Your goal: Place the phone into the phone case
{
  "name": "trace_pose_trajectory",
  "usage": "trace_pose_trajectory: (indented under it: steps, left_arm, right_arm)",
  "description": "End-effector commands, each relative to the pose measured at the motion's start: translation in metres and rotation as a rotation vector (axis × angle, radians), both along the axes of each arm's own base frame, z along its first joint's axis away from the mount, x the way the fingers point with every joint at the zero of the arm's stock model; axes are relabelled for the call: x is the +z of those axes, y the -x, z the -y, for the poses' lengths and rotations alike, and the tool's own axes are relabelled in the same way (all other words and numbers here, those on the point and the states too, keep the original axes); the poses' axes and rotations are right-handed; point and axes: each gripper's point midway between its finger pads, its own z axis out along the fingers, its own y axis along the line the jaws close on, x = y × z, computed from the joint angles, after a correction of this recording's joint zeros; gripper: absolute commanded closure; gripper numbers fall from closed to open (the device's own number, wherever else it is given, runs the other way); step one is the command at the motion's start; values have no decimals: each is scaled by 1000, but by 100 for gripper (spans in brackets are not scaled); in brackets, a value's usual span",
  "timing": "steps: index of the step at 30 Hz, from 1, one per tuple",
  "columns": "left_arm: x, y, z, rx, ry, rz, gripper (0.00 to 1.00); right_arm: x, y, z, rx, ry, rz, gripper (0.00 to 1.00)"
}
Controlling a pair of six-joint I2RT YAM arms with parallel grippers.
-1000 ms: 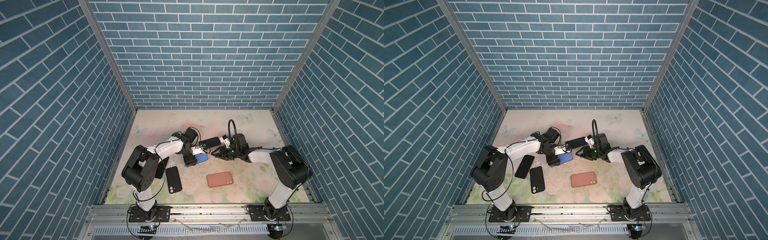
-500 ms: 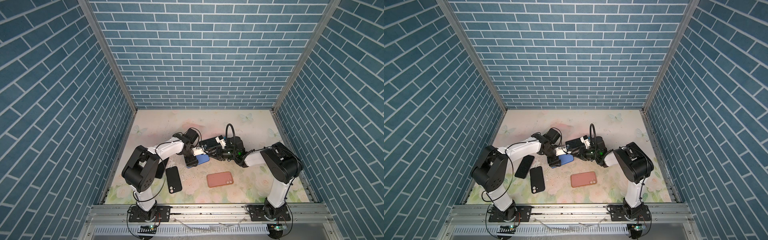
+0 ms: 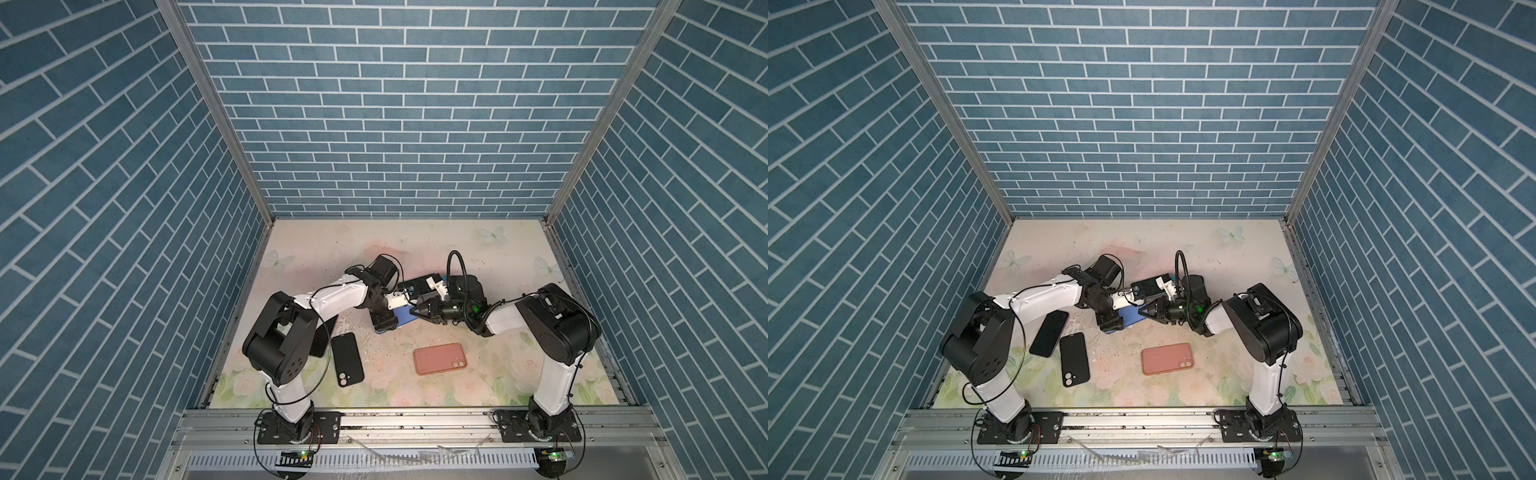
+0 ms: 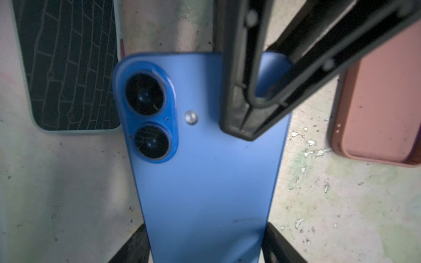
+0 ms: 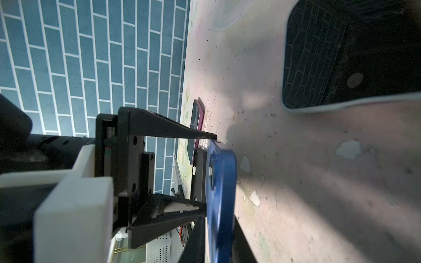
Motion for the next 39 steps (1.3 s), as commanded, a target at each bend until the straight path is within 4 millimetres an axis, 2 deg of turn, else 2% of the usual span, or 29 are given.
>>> trace_pose_trajectory:
  steps: [1,3,5,7,9,13,15,17,21,25,28,31,35,39]
  left_arm:
    - [15,-5,6,3,40,53,51]
    - [17,-6,6,4,44,62,50]
    - [19,-7,6,8,47,76,49]
    - [23,-10,5,19,56,101,45]
    - [28,-12,5,28,66,130,36]
    - [50,-15,3,43,112,224,11]
    - [65,-16,1,51,139,280,1]
    - [79,-19,-3,75,154,340,0]
    - [120,-29,-16,187,210,489,0]
    - [174,-43,-37,460,341,546,0]
    - [202,-45,-48,622,498,400,0]
    - [209,-48,-58,779,613,209,3]
    - [194,-45,-54,930,703,-136,11]
    - [166,-35,-33,1001,731,-476,18]
  right_arm:
    - [9,2,-7,38,-44,20,86]
    - [11,1,-8,39,-48,27,90]
    - [15,1,-9,43,-55,39,98]
    - [18,1,-9,46,-63,53,100]
    - [23,-2,-8,38,-66,76,100]
    - [39,-13,4,-12,-39,154,100]
    - [48,-20,15,-44,12,217,100]
    - [57,-26,27,-66,97,299,100]
    - [83,-33,48,-75,281,513,100]
    - [107,-35,69,-67,415,767,100]
    - [109,-36,84,-47,531,942,100]
    - [107,-35,91,-7,629,1108,100]
    - [113,-37,97,-9,757,1368,100]
    - [123,-29,93,26,822,1641,100]
